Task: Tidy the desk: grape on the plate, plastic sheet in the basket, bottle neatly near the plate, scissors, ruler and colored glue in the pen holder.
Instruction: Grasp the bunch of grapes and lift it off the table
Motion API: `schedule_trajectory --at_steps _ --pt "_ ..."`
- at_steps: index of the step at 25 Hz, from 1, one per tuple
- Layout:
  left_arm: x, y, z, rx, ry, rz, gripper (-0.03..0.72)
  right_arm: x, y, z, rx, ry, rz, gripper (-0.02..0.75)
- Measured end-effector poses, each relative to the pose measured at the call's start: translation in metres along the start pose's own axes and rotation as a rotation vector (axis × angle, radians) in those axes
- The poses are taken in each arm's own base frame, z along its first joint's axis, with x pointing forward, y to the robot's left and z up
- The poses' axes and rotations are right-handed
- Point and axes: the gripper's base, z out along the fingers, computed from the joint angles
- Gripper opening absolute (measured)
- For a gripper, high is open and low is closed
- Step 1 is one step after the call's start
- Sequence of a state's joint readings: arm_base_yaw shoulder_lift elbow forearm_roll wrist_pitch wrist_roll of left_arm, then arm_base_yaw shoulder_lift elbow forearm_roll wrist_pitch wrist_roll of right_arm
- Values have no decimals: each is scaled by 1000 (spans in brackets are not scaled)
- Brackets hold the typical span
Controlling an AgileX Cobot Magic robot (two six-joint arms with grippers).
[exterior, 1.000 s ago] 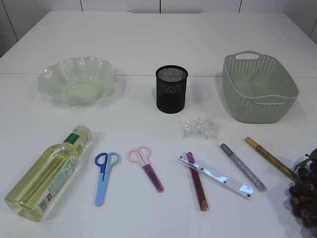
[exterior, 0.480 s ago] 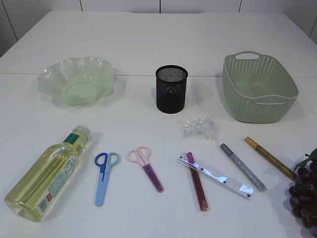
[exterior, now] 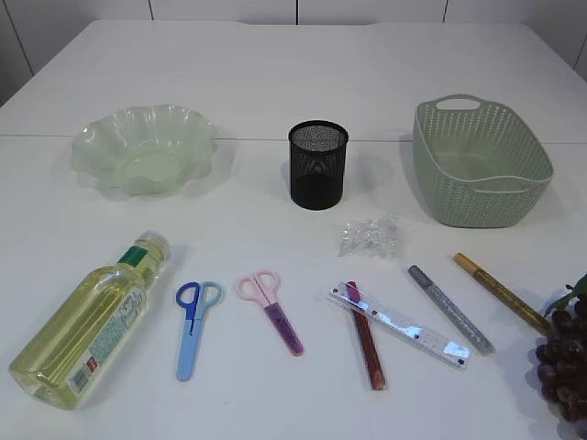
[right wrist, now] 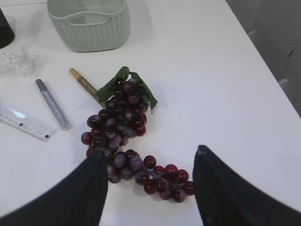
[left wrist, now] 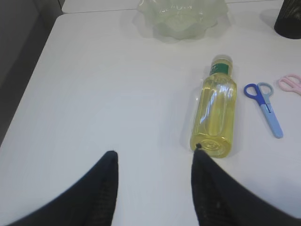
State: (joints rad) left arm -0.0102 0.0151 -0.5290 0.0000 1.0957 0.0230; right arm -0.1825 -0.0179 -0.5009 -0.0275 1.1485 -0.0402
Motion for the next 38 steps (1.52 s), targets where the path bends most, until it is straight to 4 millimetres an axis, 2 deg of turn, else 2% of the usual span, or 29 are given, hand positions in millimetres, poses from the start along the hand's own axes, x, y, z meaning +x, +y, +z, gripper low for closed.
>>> schedule_trajectory --at_steps 9,12,17,23,32,38 --pt "0 0 0 0 0 0 363 0 1 -2 -11 17 3 457" --pt "0 0 0 0 0 0 362 -5 1 0 -16 115 -10 457" --pt "0 -3 0 36 5 -18 362 -22 1 20 -40 313 -39 457" --pt "-2 -5 3 53 23 -28 362 -45 2 35 -74 417 -63 457" --pt "-2 -5 4 53 28 -28 362 -84 6 71 -154 576 -103 457" --pt "-2 -5 4 53 28 -28 362 -98 16 96 -235 666 59 457"
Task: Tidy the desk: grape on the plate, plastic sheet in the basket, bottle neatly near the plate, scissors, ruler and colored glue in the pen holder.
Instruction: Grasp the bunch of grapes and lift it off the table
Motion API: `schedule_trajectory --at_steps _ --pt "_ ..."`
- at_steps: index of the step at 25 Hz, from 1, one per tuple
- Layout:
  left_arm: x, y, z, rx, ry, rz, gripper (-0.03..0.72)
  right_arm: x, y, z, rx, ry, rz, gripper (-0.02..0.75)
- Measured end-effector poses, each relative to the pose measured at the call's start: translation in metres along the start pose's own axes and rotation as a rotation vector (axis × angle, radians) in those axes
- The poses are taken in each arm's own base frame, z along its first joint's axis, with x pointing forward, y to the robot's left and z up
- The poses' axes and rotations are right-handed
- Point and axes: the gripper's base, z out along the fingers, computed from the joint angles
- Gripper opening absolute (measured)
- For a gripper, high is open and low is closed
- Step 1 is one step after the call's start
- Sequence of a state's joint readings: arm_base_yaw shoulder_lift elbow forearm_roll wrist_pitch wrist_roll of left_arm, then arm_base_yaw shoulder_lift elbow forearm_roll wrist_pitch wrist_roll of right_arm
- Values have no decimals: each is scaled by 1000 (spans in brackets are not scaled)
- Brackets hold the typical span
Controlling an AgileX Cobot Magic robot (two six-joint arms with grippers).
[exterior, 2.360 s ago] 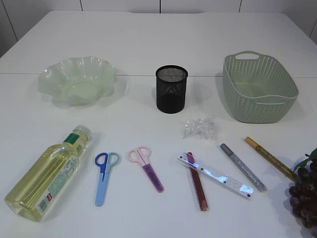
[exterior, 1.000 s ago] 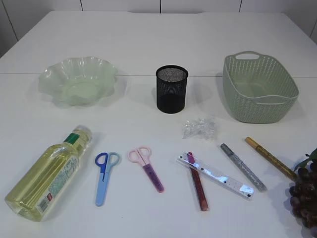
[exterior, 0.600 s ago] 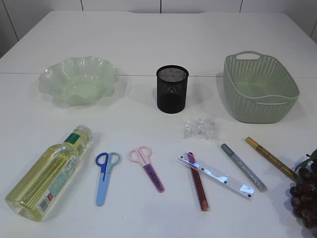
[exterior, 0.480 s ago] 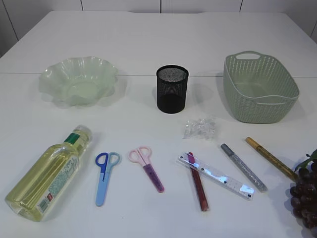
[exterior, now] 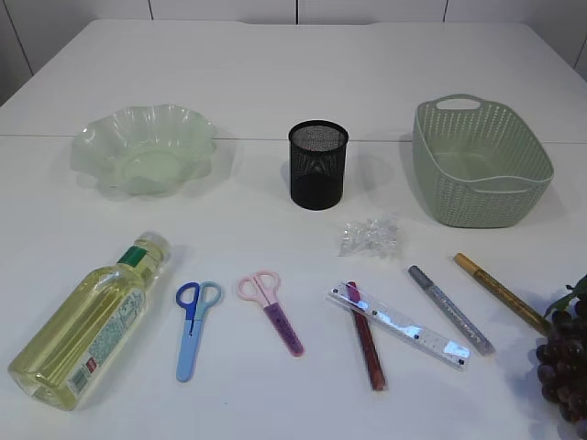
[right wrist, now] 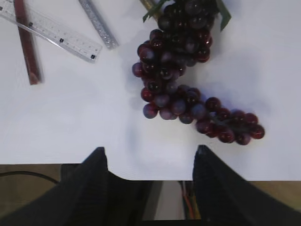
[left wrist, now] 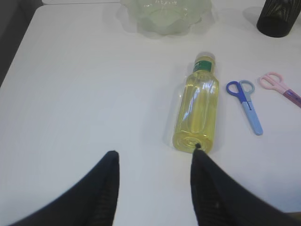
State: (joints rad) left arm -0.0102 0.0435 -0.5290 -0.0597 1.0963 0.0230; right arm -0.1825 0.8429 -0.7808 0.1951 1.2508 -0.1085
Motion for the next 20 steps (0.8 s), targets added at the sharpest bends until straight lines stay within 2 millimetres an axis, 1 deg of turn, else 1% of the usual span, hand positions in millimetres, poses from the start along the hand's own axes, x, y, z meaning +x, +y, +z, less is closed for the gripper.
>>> schedule_trajectory --at_steps 4,10,15,20 --pt "0 0 0 0 0 0 362 -11 0 14 -31 70 90 457" --pt "0 0 0 0 0 0 362 -18 -3 26 -28 134 158 470" --pt "0 0 0 3 0 -2 362 -24 -6 38 -18 193 209 530" --pt "0 -1 0 15 0 -8 362 -32 -9 56 -16 268 249 584"
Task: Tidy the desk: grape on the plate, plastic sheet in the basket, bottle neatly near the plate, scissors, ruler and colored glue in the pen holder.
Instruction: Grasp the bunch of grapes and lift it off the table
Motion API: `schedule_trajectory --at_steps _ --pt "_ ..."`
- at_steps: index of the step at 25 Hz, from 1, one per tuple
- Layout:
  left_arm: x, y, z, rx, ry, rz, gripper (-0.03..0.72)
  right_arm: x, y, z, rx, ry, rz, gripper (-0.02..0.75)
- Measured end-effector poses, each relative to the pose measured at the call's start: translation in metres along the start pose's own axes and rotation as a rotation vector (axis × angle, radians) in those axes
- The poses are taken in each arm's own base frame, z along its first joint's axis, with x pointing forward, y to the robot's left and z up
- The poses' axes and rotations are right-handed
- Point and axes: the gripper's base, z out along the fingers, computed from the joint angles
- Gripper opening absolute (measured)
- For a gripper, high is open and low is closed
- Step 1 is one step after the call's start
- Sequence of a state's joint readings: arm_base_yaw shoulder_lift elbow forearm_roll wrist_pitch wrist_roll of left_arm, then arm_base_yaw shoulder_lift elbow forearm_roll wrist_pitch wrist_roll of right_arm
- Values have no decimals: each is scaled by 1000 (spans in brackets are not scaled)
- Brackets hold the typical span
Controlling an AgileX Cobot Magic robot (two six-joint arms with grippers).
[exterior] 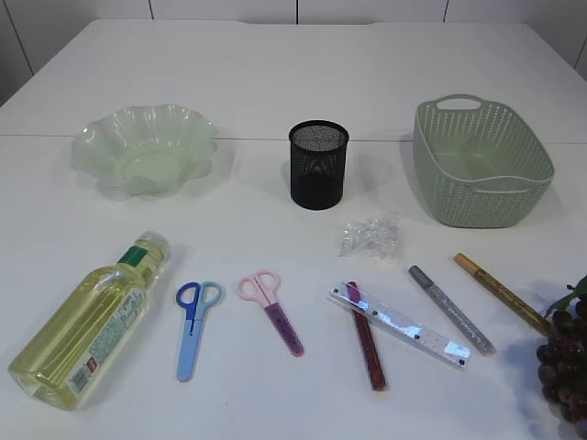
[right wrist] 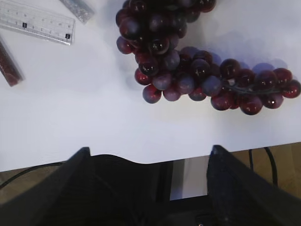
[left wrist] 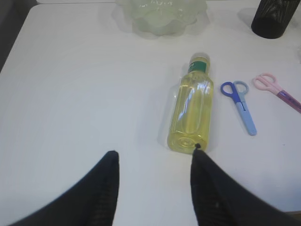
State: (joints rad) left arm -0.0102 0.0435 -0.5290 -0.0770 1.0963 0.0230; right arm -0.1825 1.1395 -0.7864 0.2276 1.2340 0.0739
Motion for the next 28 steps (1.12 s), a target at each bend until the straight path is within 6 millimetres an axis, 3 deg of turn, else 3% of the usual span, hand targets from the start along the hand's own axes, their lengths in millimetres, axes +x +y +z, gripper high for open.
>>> schedule_trajectory --at_steps 15,28 --pt "0 -2 0 20 3 -10 362 -45 -1 56 -36 93 87 593" --pt "0 -2 0 20 5 -10 362 -62 -2 64 -36 -36 61 585"
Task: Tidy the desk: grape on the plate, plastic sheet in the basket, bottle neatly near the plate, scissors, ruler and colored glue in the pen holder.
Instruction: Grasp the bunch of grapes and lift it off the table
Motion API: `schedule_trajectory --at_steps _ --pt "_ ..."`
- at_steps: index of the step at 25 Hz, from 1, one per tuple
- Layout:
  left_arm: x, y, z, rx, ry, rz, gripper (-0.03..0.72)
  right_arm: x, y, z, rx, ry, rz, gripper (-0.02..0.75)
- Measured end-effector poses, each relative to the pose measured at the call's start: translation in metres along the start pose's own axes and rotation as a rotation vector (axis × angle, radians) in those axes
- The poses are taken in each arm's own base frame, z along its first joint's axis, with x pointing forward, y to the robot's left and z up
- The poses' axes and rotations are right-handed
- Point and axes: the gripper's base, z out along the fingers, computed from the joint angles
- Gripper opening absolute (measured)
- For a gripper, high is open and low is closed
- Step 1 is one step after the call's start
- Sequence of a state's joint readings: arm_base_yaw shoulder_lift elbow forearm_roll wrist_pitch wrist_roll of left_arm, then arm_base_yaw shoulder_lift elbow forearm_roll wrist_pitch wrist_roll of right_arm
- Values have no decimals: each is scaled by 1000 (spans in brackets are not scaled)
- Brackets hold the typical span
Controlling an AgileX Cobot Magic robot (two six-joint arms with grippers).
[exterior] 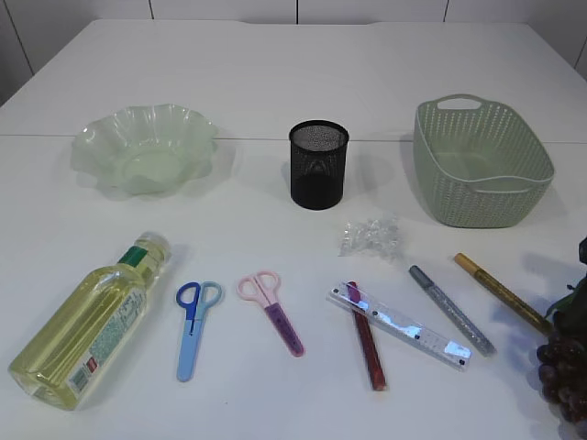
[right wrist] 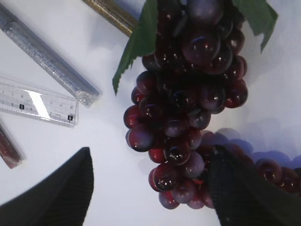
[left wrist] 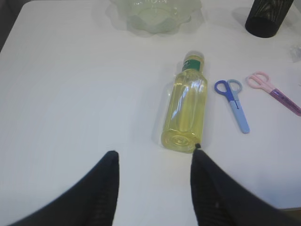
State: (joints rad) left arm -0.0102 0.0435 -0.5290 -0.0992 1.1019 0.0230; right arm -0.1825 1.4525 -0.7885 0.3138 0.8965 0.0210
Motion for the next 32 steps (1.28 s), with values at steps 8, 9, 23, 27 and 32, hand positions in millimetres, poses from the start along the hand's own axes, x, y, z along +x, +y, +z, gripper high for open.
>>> schedule_trajectory --at_steps 8,9,23,27,32 --pt "0 0 0 0 0 0 362 -2 0 0 -1 -20 24 585" --pt "0 0 0 1 0 -1 362 -2 0 0 -1 -22 28 585" --pt "0 0 0 1 0 -1 362 -9 -1 35 26 85 51 585" --pt "0 0 0 1 0 -1 362 -10 3 44 37 97 43 585" --pt "0 0 0 2 0 -1 362 -10 2 56 87 135 35 585"
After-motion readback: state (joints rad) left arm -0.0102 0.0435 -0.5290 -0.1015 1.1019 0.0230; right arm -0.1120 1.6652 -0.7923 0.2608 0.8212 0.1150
